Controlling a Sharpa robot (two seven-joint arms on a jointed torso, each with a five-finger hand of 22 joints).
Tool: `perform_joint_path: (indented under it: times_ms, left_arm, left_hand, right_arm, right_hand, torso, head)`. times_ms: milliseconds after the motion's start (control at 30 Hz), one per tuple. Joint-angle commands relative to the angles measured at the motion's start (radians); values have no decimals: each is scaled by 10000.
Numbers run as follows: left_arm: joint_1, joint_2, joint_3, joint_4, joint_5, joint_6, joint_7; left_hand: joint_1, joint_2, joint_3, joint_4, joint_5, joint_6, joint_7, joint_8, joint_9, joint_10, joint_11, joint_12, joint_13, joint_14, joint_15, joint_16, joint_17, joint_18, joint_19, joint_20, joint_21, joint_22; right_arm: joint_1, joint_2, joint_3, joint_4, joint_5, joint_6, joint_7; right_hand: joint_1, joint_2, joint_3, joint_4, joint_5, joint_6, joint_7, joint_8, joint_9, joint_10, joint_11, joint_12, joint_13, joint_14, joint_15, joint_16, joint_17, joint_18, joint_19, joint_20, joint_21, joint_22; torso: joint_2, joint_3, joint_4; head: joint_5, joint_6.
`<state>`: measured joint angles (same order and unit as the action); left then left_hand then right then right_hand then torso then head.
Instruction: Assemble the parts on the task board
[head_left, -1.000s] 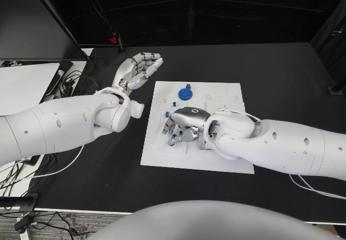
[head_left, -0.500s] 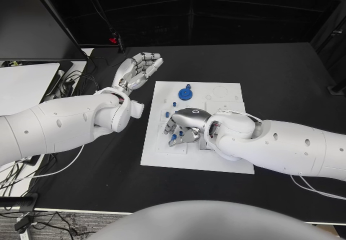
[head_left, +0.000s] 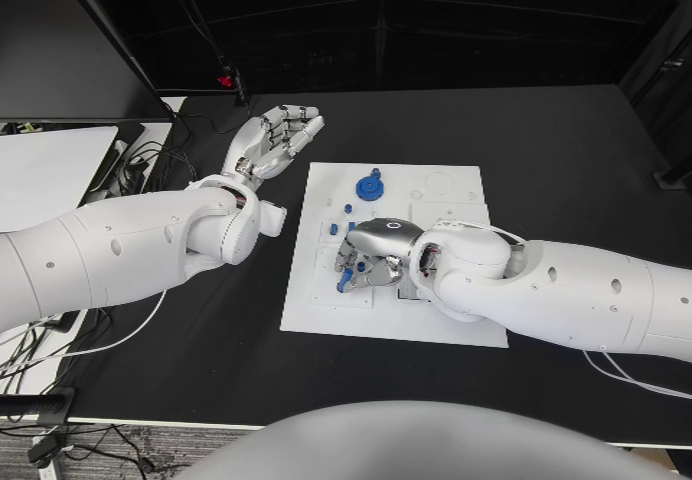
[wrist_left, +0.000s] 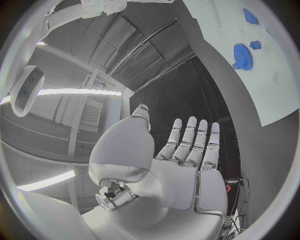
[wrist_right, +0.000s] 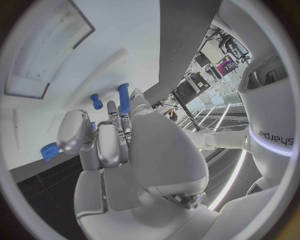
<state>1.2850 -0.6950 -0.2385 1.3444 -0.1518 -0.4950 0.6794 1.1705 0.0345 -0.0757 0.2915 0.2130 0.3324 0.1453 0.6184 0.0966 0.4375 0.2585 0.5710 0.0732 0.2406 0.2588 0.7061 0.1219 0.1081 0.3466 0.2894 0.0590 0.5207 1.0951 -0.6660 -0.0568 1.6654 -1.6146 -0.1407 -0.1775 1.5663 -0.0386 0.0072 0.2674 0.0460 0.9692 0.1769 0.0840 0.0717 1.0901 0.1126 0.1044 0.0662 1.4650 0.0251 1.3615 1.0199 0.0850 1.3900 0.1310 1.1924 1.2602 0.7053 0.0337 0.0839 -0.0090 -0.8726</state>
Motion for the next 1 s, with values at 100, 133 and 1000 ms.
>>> perform_joint_path:
  times_ms: [100, 133, 1000]
  left_arm:
    - [16, 10, 9, -8, 8, 74, 1181]
    - [16, 12, 9, -8, 8, 79, 1178]
    - [16, 5, 9, -10, 8, 62, 1163]
  left_hand:
    - [-29, 92, -46, 1, 66, -54, 1492, 63, -16, -72, -16, 31, -9, -73, -16, 66, -8, -184, 35, 23, 58, -15]
    - [-29, 92, -46, 1, 66, -54, 1492, 63, -16, -72, -16, 31, -9, -73, -16, 66, -8, -184, 35, 23, 58, -15]
    - [-9, 109, -67, 0, 82, -51, 1492, 85, -24, -66, -18, 61, -14, -72, -17, 87, -28, -184, 34, 23, 58, -22]
  right_arm:
    - [10, 44, 3, -6, -98, 49, -81]
    - [10, 46, 3, -7, -99, 25, -72]
    - [-1, 88, 3, 35, -104, -100, 136]
  right_hand:
    - [140, 140, 94, -51, 14, 204, -50, 75, 25, 203, -66, 90, 1, 142, -55, 0, 68, 163, 3, -55, 24, 34]
    - [160, 154, 104, -52, 14, 220, -59, 79, 25, 220, -74, 94, -2, 146, -62, 5, 81, 162, 7, -61, 30, 38]
    - [922, 500, 486, -36, 12, 1231, -417, 454, 131, 1155, -421, 181, -50, 199, -352, 58, 237, 134, 83, -332, 138, 127]
  torso:
    - [-1, 1, 4]
    - [1, -1, 7]
    - [-1, -2, 10]
  head:
    - [-20, 0]
    - [-20, 0]
    - [-12, 0]
